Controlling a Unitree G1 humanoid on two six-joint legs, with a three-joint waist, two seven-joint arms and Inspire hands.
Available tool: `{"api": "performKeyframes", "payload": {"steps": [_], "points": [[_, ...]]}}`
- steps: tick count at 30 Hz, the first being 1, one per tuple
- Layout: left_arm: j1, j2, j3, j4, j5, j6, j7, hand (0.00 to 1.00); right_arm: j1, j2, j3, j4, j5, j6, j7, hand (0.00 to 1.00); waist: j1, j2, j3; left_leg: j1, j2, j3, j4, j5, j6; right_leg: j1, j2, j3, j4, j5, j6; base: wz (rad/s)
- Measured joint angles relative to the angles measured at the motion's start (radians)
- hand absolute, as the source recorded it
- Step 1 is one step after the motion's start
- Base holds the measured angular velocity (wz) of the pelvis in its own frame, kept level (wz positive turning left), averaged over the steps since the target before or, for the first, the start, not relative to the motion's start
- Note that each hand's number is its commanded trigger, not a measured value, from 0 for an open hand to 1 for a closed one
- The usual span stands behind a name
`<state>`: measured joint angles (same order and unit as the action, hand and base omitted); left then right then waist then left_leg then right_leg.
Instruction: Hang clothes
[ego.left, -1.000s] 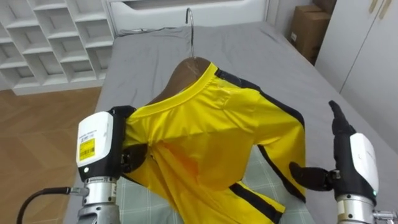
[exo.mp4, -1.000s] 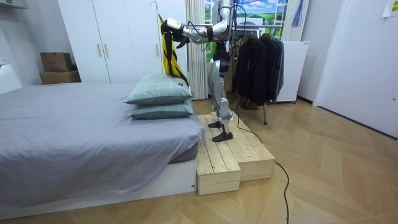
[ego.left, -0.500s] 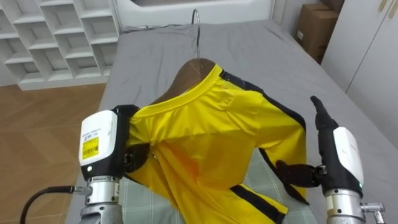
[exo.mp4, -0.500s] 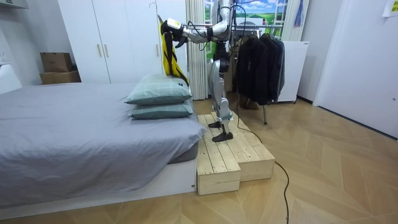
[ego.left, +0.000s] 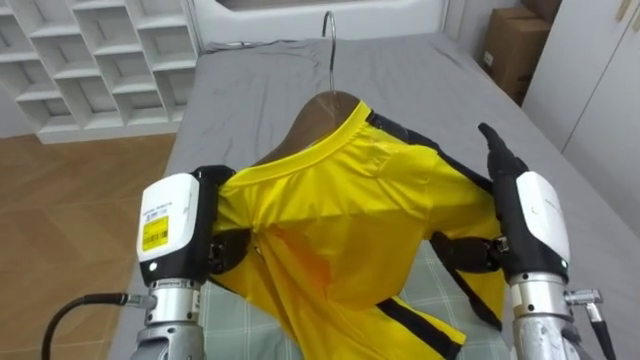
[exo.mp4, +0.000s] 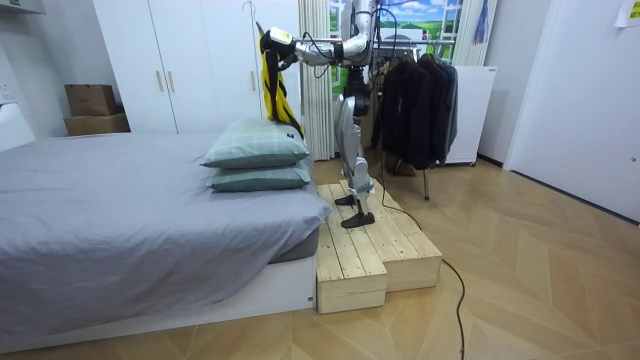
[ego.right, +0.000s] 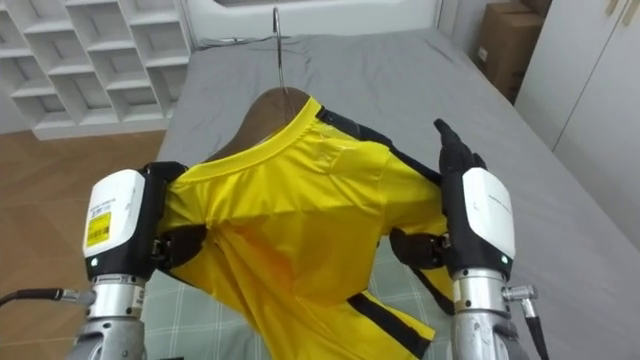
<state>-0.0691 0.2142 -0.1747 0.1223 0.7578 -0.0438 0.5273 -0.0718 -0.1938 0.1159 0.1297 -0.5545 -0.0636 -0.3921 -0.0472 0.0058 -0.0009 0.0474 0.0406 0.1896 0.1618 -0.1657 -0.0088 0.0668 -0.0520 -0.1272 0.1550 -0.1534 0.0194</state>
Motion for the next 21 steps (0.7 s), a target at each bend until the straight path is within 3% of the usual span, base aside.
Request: {"api": "performKeyframes", "payload": {"steps": [21], "points": [[0.0,0.001,-0.008,0.0,0.008,0.0,0.0,1.0,-0.03,-0.029,0.001,0.0,-0.041,0.0,0.025,0.0,0.003,-0.019,0.0043,-0.004,0.0,-0.006,0.002,0.0,0.0,0.0,-0.002,-0.012,-0.002,0.0,0.0,0.0]]}}
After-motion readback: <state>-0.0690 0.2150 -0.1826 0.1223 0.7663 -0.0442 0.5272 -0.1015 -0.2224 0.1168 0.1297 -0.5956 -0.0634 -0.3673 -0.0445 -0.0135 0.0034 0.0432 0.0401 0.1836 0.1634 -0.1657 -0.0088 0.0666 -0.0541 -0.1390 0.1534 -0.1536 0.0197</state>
